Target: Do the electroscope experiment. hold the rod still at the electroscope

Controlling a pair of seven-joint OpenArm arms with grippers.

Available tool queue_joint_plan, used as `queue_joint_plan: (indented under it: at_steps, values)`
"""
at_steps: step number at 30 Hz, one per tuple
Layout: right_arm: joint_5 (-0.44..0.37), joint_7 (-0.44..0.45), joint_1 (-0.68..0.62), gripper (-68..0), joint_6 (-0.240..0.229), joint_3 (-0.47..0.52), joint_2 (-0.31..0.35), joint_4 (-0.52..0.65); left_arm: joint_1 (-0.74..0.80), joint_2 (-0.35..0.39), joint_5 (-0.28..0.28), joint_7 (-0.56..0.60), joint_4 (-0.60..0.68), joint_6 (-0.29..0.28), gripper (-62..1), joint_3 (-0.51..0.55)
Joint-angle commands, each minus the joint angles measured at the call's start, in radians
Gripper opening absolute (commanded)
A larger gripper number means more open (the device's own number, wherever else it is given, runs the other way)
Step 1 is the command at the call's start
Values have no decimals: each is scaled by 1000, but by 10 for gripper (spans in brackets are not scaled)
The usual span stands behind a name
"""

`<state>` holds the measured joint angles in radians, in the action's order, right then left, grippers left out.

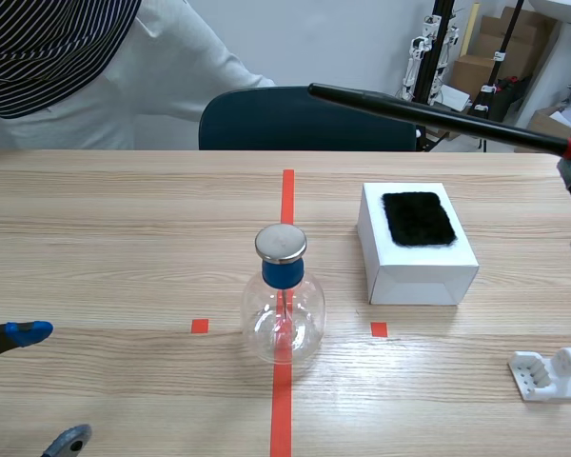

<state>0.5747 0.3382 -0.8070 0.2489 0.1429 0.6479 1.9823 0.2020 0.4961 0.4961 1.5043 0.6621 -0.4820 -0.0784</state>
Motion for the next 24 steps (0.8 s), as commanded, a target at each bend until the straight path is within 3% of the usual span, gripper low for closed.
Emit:
queue_joint_plan:
  at_steps: [1,24]
  values:
    - [-8,6,12,-676,3,7,6,16,-3,6,-13,50,13,-2,14,0]
    - [-30,-11,23,-676,-3,8,6,16,-3,6,-13,50,13,-2,14,0]
